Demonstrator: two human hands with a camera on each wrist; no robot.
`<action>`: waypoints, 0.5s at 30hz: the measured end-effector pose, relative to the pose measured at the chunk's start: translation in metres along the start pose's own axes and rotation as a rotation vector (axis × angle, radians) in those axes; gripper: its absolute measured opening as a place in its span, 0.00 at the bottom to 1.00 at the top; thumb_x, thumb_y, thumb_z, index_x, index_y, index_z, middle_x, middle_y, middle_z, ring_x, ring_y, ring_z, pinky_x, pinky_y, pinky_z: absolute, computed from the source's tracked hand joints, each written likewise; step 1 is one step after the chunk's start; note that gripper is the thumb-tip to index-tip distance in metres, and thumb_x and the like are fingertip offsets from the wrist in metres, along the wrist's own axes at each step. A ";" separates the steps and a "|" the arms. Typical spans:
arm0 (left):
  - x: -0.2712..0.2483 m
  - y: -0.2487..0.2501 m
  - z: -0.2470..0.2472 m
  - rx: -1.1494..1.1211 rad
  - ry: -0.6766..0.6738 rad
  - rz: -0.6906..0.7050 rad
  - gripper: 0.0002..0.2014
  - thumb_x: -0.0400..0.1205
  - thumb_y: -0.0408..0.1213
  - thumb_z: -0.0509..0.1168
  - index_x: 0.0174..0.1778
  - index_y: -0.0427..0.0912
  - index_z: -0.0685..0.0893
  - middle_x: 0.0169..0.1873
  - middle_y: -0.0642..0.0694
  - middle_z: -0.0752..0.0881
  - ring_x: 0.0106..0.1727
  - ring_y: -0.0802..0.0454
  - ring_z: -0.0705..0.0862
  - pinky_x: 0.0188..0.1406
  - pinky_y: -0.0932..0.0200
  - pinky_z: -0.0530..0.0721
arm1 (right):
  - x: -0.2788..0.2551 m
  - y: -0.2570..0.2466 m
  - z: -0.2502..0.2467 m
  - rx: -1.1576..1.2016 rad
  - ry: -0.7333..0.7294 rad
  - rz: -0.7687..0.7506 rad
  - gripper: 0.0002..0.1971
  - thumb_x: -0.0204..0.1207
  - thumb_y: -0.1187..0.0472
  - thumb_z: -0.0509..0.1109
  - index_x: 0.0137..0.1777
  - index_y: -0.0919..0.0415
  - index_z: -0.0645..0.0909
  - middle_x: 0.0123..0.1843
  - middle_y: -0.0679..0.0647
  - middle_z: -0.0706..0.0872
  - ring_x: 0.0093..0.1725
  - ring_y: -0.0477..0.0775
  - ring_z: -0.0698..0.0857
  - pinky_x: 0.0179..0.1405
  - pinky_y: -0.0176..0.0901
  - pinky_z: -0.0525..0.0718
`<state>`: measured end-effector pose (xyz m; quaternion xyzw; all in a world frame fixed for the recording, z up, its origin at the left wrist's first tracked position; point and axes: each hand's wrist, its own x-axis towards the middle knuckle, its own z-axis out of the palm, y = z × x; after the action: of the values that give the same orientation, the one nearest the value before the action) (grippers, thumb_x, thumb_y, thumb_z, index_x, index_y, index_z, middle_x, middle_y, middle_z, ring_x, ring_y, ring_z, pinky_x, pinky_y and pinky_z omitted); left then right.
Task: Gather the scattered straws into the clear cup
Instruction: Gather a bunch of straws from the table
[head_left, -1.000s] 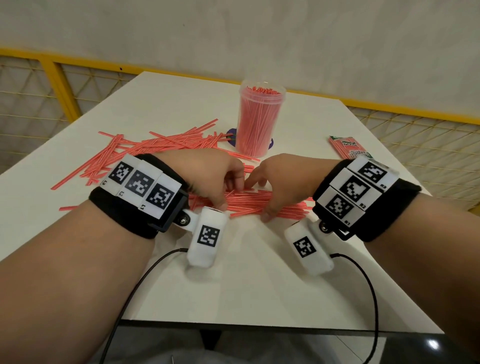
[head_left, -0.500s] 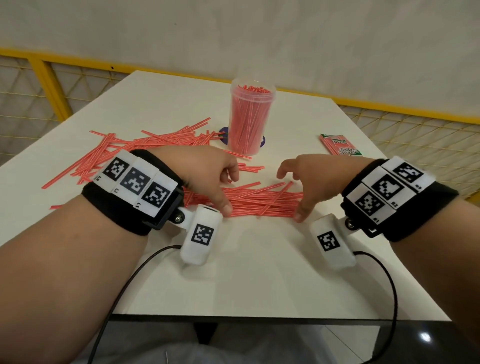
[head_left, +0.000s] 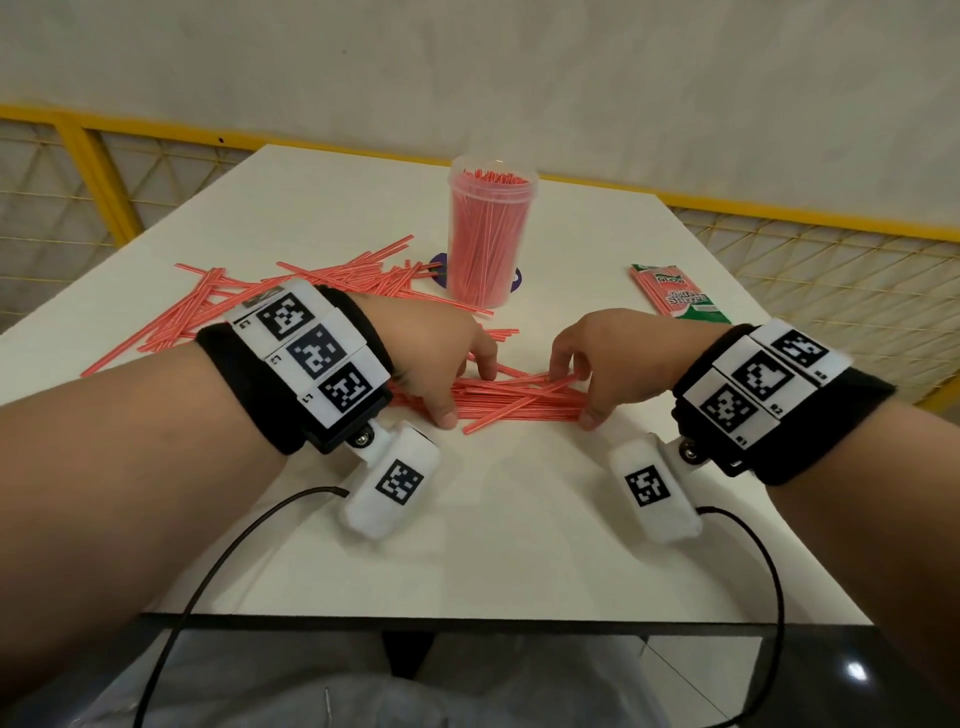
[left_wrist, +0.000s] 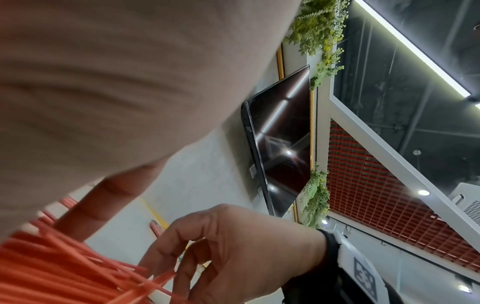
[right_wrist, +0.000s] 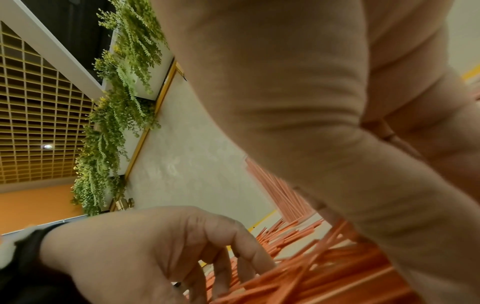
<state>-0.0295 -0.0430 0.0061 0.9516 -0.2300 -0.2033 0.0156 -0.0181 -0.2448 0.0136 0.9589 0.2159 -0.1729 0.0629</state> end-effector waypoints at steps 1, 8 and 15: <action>0.000 -0.001 0.000 -0.005 0.002 0.003 0.32 0.71 0.45 0.79 0.70 0.59 0.76 0.56 0.54 0.82 0.51 0.53 0.83 0.39 0.61 0.79 | -0.001 -0.001 -0.001 0.000 0.006 -0.004 0.29 0.59 0.55 0.85 0.62 0.48 0.81 0.51 0.47 0.80 0.44 0.48 0.78 0.38 0.38 0.74; -0.010 -0.012 -0.006 0.004 -0.005 -0.065 0.46 0.60 0.56 0.83 0.73 0.58 0.70 0.58 0.56 0.80 0.54 0.54 0.81 0.45 0.57 0.79 | -0.009 0.002 -0.008 0.099 -0.102 -0.013 0.49 0.58 0.50 0.85 0.78 0.39 0.62 0.71 0.44 0.74 0.61 0.46 0.78 0.49 0.38 0.78; -0.009 -0.001 0.000 0.060 -0.073 -0.101 0.44 0.63 0.57 0.81 0.73 0.53 0.69 0.57 0.51 0.83 0.54 0.51 0.82 0.52 0.53 0.84 | -0.001 -0.027 -0.009 -0.022 -0.098 -0.054 0.49 0.55 0.39 0.84 0.77 0.46 0.68 0.68 0.48 0.77 0.62 0.51 0.78 0.61 0.48 0.79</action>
<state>-0.0367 -0.0383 0.0097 0.9540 -0.1883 -0.2313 -0.0316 -0.0277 -0.2195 0.0216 0.9424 0.2403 -0.2189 0.0791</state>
